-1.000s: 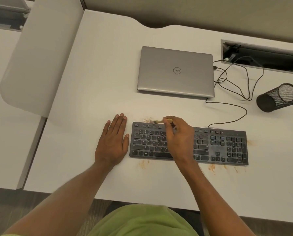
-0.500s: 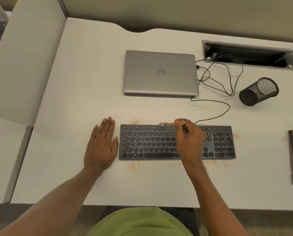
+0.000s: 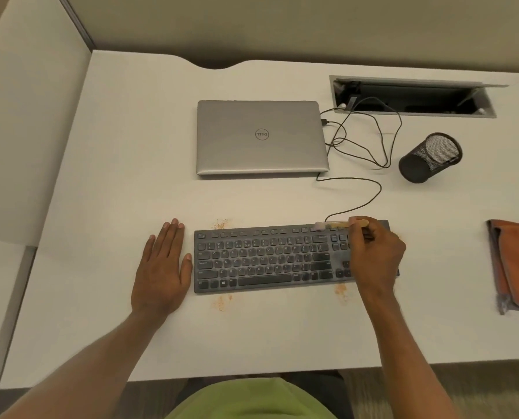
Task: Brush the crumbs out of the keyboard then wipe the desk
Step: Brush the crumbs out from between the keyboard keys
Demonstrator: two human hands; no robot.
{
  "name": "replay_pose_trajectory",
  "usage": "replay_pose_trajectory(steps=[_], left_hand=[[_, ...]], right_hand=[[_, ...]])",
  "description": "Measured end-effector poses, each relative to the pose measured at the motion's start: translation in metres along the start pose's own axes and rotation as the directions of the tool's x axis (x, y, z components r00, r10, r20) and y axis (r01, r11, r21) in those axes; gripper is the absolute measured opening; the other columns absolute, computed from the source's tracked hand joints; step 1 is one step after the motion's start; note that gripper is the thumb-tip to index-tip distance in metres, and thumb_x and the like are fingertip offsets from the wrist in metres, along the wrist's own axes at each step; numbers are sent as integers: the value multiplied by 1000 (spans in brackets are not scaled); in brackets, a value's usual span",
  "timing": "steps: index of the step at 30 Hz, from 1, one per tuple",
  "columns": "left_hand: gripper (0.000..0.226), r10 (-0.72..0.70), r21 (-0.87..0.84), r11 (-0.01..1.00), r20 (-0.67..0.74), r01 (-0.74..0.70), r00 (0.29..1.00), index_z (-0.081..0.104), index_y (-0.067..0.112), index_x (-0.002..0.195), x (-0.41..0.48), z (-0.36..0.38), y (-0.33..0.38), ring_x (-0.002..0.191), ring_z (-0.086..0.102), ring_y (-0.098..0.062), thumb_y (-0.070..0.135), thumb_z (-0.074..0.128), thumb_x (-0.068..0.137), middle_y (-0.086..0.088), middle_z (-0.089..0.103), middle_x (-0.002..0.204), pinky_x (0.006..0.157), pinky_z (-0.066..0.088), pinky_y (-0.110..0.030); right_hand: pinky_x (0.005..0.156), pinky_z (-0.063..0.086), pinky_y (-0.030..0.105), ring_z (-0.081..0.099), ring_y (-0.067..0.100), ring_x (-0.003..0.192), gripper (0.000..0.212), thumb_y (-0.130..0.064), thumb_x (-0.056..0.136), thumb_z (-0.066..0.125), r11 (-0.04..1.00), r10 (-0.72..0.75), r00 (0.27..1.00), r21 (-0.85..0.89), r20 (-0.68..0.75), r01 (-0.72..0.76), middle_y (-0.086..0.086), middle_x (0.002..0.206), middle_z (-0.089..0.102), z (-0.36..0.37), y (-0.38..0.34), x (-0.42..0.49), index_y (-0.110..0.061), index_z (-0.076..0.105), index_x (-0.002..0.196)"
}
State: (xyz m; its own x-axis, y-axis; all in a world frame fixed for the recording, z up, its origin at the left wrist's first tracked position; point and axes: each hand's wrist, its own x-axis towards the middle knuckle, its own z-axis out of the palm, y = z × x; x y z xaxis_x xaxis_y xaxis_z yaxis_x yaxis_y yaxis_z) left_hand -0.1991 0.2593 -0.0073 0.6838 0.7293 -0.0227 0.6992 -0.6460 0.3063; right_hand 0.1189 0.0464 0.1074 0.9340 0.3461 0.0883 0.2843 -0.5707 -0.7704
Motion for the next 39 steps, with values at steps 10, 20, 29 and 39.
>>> replay_pose_trajectory(steps=[10, 20, 29, 39], left_hand=[[69, -6, 6, 1000, 0, 6, 1000, 16, 15, 172, -1, -1, 0, 166, 7, -14, 39, 28, 108, 0, 15, 179, 134, 14, -46], [69, 2, 8, 1000, 1, -2, 1000, 17, 14, 171, 0, 0, 1, 166, 7, -14, 41, 27, 108, -1, 14, 179, 134, 13, -47], [70, 9, 4, 1000, -7, -9, 1000, 18, 12, 171, 0, 1, 0, 166, 8, -15, 41, 27, 108, -2, 16, 179, 135, 12, -46], [71, 11, -5, 1000, -15, -11, 1000, 20, 11, 171, 0, 3, -2, 166, 9, -14, 40, 27, 106, -2, 17, 178, 135, 12, -45]], right_hand=[[59, 45, 6, 67, 8, 68, 22, -23, 103, 58, 999, 28, 989, -31, -144, -33, -1, 80, 73, -36, 27, 28, -13, 76, 94], [62, 38, 14, 63, 19, 70, 27, -25, 102, 57, 994, 57, 962, -72, -266, -78, -1, 80, 70, -60, 56, 46, -10, 79, 99], [65, 38, 2, 62, 14, 72, 23, -22, 102, 60, 993, 96, 963, -47, -253, -112, -4, 82, 72, -64, 61, 49, -11, 80, 99], [63, 36, 2, 63, 19, 71, 21, -17, 102, 60, 988, 42, 981, -136, -187, -68, -2, 79, 69, -67, 64, 34, -10, 79, 97]])
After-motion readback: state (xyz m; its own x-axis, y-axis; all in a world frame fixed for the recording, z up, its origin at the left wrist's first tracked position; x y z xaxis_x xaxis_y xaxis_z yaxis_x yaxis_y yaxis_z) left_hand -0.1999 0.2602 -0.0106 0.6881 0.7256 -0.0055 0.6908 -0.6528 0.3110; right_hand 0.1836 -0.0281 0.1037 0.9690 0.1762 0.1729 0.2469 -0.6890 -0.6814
